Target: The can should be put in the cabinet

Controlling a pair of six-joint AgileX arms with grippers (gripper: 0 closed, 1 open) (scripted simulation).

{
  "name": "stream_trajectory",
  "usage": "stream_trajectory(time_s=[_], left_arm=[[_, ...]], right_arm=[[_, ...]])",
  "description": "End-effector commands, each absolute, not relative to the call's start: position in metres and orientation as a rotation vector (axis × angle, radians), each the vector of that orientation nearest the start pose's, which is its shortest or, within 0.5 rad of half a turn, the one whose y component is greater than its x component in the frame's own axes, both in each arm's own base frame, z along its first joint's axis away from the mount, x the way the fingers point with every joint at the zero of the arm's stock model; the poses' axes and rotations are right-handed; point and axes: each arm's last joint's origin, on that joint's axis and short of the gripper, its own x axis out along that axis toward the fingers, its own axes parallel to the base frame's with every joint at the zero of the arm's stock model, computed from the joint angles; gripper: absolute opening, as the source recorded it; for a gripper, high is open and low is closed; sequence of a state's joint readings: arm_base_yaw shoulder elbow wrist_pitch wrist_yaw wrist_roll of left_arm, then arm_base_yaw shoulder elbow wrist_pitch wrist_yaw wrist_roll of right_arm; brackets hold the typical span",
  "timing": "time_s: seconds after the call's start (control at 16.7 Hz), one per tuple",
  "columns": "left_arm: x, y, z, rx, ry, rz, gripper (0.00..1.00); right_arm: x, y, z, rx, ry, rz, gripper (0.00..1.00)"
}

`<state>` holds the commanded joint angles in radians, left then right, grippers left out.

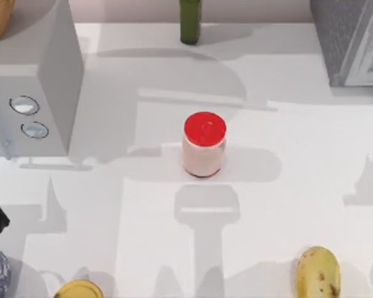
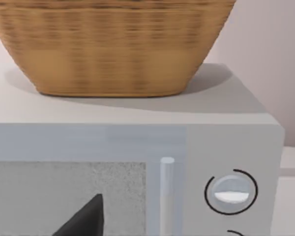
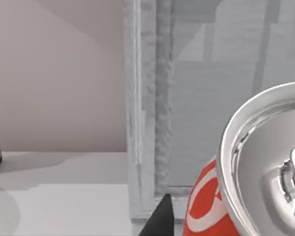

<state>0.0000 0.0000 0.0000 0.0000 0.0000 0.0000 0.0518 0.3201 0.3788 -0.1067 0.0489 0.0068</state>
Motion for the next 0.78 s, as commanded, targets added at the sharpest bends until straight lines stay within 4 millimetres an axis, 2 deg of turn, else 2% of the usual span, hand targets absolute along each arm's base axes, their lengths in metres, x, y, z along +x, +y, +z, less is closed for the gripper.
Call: stream_trajectory(time_s=[0.24,0.48,0.6,0.78], left_arm=[[0.106,-0.001,0.16,0.0,0.0,0.0,1.0],[0.106,-0.001,0.16,0.0,0.0,0.0,1.0],[0.106,-0.001,0.16,0.0,0.0,0.0,1.0],[0.106,-0.001,0.16,0.0,0.0,0.0,1.0]], right_arm=[[0.137,0.01,0.343,-0.002,0.031,0.0,0.0],[0.172,0.02,0.428,0.002,-0.008,-0.002,0.0],[0.192,0.026,0.461,0.004,-0.022,-0.001,0.0],[0.222,0.035,0.493,0.005,-0.024,0.0,0.0]])
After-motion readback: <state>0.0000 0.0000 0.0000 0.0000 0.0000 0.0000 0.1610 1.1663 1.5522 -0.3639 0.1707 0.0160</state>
